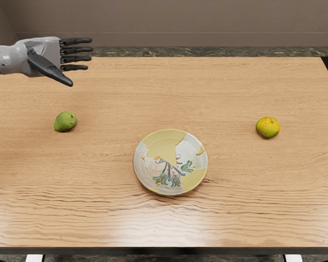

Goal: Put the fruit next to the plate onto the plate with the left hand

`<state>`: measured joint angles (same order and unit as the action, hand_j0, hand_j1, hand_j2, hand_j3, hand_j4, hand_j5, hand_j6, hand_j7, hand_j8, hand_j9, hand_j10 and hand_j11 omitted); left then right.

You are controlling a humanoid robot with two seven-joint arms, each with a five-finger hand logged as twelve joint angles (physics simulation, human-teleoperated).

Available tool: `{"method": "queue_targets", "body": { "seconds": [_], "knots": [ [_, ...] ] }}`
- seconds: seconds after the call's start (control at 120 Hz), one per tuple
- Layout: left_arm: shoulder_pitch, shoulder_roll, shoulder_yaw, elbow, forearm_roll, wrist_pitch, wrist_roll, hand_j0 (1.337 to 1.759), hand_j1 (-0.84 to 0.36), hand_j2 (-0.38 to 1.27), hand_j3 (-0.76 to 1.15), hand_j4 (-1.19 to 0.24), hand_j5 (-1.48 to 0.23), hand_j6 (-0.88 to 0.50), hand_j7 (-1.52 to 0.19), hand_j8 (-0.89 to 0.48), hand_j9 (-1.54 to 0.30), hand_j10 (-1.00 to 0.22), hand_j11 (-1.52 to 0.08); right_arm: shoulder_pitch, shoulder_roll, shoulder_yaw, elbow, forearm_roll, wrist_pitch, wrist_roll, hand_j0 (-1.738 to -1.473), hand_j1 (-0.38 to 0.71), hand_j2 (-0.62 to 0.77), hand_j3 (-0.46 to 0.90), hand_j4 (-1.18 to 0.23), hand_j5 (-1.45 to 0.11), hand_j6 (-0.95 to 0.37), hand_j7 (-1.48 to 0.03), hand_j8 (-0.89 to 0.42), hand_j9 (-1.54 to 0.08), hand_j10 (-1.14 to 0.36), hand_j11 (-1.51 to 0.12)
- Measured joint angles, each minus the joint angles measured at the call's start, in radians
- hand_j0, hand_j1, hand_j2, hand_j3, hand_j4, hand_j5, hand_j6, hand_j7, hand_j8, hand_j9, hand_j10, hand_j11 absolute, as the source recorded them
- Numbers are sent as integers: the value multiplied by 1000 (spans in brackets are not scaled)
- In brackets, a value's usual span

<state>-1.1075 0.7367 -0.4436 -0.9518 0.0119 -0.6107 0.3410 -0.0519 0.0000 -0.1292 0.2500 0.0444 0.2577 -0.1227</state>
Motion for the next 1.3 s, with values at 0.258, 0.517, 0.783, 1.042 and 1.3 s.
{"method": "queue_targets", "body": {
  "seconds": [0.258, 0.517, 0.783, 1.042, 1.3],
  "knots": [
    [-15, -55, 8, -2, 270, 45, 2, 1657, 346, 1, 0, -3, -4, -3, -4, -3, -4, -3, -4, -1, 0, 2, -17, 4, -1, 0, -1657, -329, -4, 0, -17, -22, -16, -22, -17, -22, -17, -22],
    [-139, -215, 220, -7, 593, 391, -3, 1658, 339, 2, 0, -10, -12, -11, -12, -10, -12, -10, -12, -2, 0, 2, -24, 5, -2, 0, -1658, -329, -4, 0, -17, -22, -16, -22, -17, -22, -17, -22],
    [-138, -232, 547, -94, 651, 773, -11, 1658, 326, 5, 0, -22, -27, -23, -26, -23, -26, -22, -26, -2, 0, 2, -24, 5, -2, 0, -1658, -329, -4, 0, -17, -22, -16, -22, -17, -22, -17, -22],
    [-136, -162, 637, -185, 647, 870, -11, 1658, 277, 14, 0, -63, -80, -64, -80, -64, -80, -63, -80, -2, 0, 2, -24, 5, -2, 0, -1658, -329, -3, 0, -17, -22, -16, -22, -16, -22, -16, -22],
    [-126, -135, 664, -205, 645, 885, -11, 1658, 125, 40, 0, -190, -245, -192, -245, -191, -245, -190, -245, -2, 0, 2, -24, 5, -2, 0, -1658, -329, -3, 0, -17, -22, -16, -22, -16, -22, -16, -22]
  ]
}}
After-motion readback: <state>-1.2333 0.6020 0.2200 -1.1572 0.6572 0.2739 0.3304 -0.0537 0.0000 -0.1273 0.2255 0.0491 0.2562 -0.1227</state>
